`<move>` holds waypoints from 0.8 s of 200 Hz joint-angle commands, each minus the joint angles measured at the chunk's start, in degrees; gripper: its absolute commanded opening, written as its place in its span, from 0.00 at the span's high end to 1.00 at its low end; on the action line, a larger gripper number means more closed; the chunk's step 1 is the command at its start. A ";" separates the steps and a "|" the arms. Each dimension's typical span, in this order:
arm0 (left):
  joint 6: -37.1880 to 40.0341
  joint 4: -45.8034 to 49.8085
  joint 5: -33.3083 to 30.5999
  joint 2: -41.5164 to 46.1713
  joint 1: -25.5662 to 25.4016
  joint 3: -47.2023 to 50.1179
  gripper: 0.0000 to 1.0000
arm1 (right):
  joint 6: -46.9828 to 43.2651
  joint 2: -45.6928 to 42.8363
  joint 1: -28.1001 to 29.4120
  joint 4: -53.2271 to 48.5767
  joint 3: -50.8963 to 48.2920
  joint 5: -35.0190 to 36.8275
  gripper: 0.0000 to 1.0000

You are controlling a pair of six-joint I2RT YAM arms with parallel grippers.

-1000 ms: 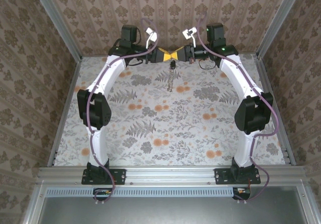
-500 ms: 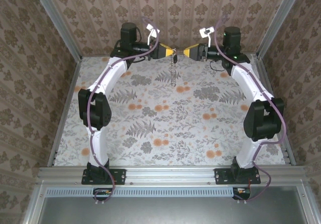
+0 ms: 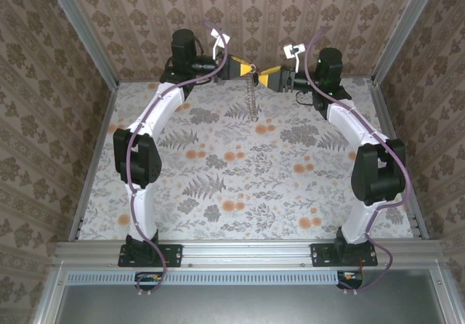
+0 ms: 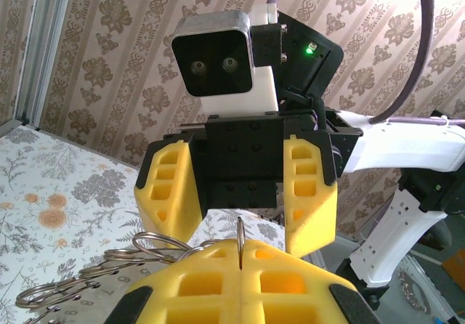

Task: Put the keys on the keyring

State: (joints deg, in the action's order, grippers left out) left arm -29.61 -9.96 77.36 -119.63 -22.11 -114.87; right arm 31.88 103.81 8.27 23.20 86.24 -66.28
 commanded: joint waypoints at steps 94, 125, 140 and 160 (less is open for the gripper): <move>-2.47 -3.18 3.52 2.83 -0.75 -1.21 1.00 | 2.16 4.47 0.95 4.74 4.41 -2.59 0.45; -2.56 -3.01 2.78 2.74 -0.74 -1.50 1.00 | 3.12 4.06 1.00 6.02 3.79 -3.67 0.70; -2.54 -3.00 2.25 2.74 -0.60 -1.51 1.00 | 3.21 3.75 1.04 6.20 3.26 -3.94 0.78; -2.63 -3.04 0.74 2.98 -0.40 -1.16 1.00 | 3.15 3.29 1.13 6.00 2.51 -4.02 0.85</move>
State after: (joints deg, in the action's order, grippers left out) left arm -31.38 -10.76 78.85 -119.61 -22.52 -114.87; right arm 34.79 107.74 9.06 27.27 88.49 -68.84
